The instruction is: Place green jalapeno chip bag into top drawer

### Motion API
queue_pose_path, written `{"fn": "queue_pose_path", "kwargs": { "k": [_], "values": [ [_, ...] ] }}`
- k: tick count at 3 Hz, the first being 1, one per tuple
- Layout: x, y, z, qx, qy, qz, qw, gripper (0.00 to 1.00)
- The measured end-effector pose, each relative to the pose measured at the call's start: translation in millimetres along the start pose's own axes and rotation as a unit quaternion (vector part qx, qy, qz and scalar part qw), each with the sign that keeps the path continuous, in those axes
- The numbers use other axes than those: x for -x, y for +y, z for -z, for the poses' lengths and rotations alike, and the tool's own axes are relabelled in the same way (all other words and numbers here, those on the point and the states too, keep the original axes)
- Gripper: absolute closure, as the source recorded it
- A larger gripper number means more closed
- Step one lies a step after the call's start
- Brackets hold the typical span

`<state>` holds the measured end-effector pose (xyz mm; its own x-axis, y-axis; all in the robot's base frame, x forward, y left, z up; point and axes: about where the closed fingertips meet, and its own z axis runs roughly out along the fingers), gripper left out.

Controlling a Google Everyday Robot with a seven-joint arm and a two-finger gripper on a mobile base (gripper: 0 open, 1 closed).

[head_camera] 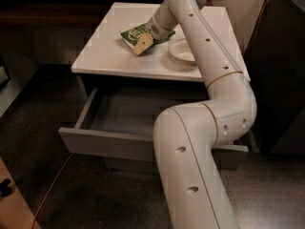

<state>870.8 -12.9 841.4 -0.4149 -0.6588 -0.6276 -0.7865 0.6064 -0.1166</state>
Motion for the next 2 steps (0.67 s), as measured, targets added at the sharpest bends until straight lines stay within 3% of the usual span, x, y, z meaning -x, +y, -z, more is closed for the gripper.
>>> {"fn": "queue_pose_path", "kwargs": {
  "k": [1,2],
  "values": [
    [7.5,5.8,6.1,0.007,-0.007,0.0,1.0,0.4],
    [29.4,15.3,29.0,0.012,-0.028,0.025,0.9992,0.64]
  ]
}}
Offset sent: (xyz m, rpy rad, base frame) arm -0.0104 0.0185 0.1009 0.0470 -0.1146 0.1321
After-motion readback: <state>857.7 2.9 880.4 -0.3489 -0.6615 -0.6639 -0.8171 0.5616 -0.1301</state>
